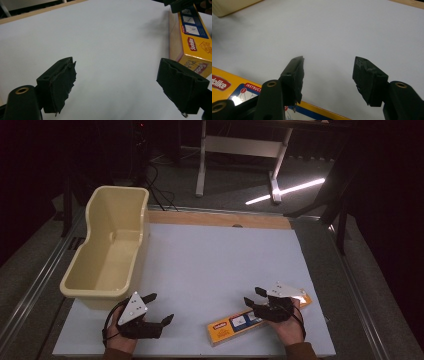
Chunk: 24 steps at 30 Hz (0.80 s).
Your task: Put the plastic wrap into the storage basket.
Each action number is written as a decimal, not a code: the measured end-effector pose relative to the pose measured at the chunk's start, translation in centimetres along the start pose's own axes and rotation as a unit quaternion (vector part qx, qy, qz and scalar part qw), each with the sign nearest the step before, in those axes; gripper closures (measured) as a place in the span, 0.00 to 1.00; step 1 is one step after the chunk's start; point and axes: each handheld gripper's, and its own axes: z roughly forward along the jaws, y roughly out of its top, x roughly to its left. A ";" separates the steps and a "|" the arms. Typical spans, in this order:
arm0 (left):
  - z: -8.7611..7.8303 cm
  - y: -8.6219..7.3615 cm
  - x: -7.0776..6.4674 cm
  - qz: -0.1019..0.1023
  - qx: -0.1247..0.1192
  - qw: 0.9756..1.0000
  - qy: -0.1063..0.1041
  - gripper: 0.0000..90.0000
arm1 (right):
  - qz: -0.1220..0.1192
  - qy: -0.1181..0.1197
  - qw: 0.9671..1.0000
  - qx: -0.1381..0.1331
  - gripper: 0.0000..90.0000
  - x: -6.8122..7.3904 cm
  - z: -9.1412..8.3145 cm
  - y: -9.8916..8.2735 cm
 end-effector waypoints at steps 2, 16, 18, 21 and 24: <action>0.0 0.0 0.0 0.005 -0.002 1.000 -0.002 0.17 | 0.000 0.001 1.000 0.001 0.45 0.0 0.0 0.0; -0.1 -0.1 0.0 0.010 -0.007 1.000 0.001 0.17 | 0.020 0.018 1.000 0.002 0.41 -0.5 -0.8 0.2; 0.0 -0.1 0.0 0.011 -0.007 1.000 0.002 0.17 | 0.021 0.018 1.000 0.002 0.41 -0.5 -1.2 0.2; 0.0 -0.1 -0.1 0.011 -0.007 1.000 0.003 0.17 | 0.019 0.017 1.000 0.006 0.41 -0.6 -1.8 0.0; 0.0 -0.2 -0.1 0.011 -0.007 1.000 0.003 0.17 | 0.018 0.015 1.000 0.012 0.45 -0.9 -2.7 -0.3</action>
